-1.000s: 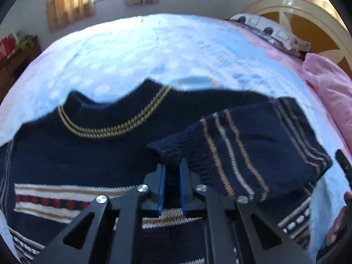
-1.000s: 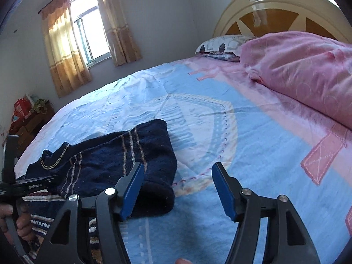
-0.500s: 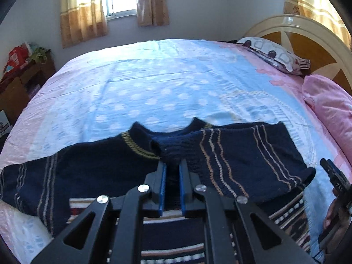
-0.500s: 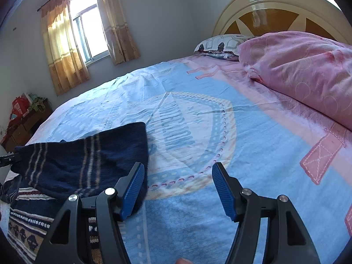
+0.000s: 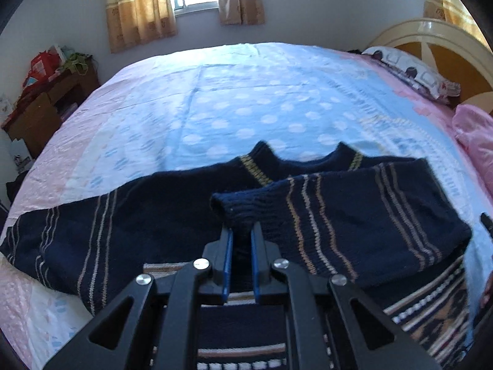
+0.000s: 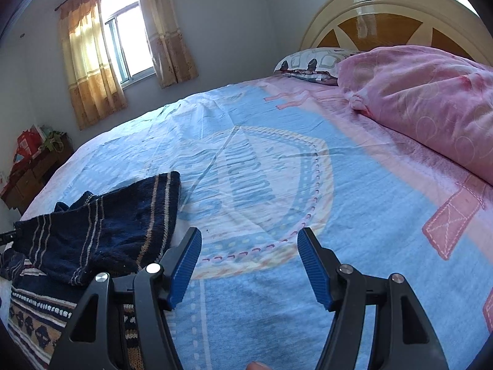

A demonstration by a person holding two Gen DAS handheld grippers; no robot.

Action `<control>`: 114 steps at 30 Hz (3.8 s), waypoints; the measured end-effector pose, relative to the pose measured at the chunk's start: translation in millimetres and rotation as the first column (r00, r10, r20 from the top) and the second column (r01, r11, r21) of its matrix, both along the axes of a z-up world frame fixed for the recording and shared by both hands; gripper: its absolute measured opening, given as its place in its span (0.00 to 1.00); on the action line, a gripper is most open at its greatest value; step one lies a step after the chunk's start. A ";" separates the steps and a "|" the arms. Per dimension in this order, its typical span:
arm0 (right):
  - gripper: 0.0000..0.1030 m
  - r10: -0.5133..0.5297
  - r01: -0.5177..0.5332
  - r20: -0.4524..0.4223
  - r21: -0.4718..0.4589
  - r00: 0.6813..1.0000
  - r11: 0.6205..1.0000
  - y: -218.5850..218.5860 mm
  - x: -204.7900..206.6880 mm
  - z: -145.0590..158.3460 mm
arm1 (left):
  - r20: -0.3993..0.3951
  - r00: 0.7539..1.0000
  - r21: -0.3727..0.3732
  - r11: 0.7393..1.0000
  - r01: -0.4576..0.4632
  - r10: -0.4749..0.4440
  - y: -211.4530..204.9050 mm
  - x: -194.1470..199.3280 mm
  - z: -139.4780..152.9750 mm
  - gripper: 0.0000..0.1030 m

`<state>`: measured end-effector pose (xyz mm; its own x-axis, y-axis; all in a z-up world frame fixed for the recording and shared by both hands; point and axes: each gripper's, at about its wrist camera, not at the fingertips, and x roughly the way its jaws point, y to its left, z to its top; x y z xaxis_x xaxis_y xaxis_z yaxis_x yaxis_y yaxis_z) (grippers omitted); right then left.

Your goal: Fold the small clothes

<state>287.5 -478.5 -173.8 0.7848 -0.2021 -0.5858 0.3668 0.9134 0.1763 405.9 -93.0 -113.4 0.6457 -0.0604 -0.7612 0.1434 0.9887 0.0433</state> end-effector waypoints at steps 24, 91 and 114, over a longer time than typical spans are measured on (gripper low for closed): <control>0.68 0.096 -0.097 -0.020 -0.078 0.995 0.992 22.3 10.0 4.2 | -0.043 0.998 0.035 0.999 -0.039 0.040 20.5 7.7 -49.4 0.15; 0.72 0.636 -0.691 -0.306 -0.117 0.708 0.713 402.0 154.8 -41.2 | 0.075 0.617 -0.112 0.621 -0.776 0.784 458.5 -56.8 -30.3 0.77; 0.73 0.635 -0.687 -0.294 -0.124 0.715 0.716 402.2 154.0 -42.5 | -0.021 0.606 -0.177 0.594 -0.785 0.795 474.3 1.3 -53.7 0.16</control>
